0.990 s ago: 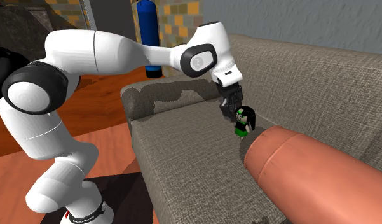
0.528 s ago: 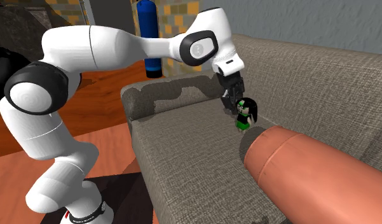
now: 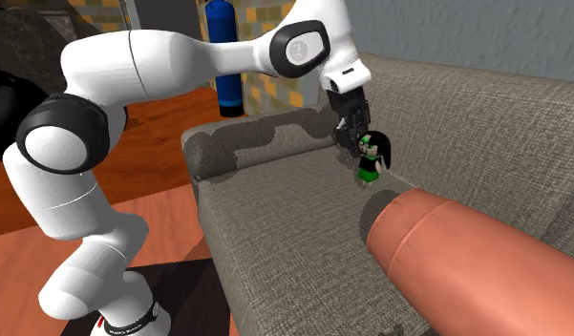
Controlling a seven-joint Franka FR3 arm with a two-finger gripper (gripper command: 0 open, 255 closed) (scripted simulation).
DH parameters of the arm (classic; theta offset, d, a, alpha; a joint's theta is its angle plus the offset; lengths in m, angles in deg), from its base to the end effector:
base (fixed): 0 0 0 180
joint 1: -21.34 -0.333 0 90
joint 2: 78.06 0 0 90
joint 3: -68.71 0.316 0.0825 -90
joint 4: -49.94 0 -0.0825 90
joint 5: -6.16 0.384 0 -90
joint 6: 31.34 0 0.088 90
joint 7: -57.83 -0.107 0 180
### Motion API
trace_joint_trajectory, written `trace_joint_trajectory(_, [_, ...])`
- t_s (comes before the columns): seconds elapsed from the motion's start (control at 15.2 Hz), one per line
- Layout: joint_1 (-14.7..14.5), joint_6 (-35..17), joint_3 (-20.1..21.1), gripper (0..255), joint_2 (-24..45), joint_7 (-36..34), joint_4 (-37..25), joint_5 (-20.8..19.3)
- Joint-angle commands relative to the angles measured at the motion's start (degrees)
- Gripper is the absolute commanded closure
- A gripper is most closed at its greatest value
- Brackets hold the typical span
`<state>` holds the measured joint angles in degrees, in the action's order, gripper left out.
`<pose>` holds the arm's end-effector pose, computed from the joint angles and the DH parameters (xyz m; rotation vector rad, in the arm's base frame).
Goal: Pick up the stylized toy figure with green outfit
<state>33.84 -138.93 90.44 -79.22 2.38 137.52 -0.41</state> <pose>0.5689 0.0864 0.6886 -2.7635 1.1538 -0.5698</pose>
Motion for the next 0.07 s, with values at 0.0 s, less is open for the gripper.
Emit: trace_joint_trajectory(0.0, [0.0,0.5,0.0,255,0.1,0.1,-0.6,0.0])
